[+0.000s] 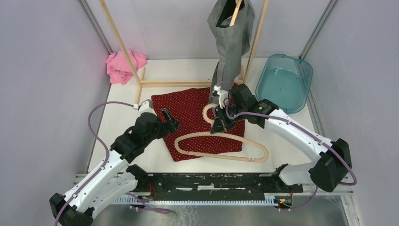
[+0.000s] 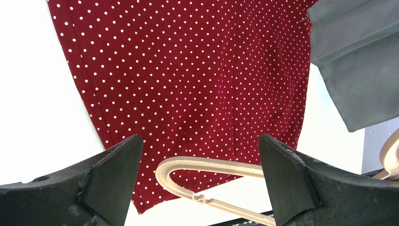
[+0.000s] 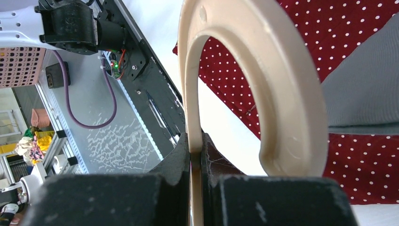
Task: Place the skirt on the hanger
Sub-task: Hang the skirt on the hanger.
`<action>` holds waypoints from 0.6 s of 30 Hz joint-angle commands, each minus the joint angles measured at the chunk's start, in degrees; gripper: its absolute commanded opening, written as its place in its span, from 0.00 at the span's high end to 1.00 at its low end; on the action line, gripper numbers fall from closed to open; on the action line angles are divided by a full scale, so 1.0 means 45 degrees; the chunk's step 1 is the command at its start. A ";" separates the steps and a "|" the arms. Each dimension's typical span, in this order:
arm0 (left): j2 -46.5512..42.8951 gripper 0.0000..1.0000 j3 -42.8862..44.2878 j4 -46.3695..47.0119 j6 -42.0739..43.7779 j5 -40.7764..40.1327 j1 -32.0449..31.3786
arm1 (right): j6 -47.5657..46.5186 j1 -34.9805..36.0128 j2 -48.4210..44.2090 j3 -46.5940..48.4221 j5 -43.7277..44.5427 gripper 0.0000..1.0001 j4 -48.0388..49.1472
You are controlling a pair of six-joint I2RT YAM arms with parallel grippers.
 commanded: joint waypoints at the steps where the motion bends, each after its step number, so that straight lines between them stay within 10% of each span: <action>1: -0.0046 0.01 -0.0045 0.0597 -0.0513 -0.0043 -0.0024 | 0.0056 0.0016 -0.0364 0.0077 -0.0261 0.99 0.0580; 18: -0.0137 0.01 -0.0093 0.0602 -0.0397 -0.0013 -0.0024 | 0.0283 0.0022 -0.0188 -0.0019 -0.0344 0.99 0.0841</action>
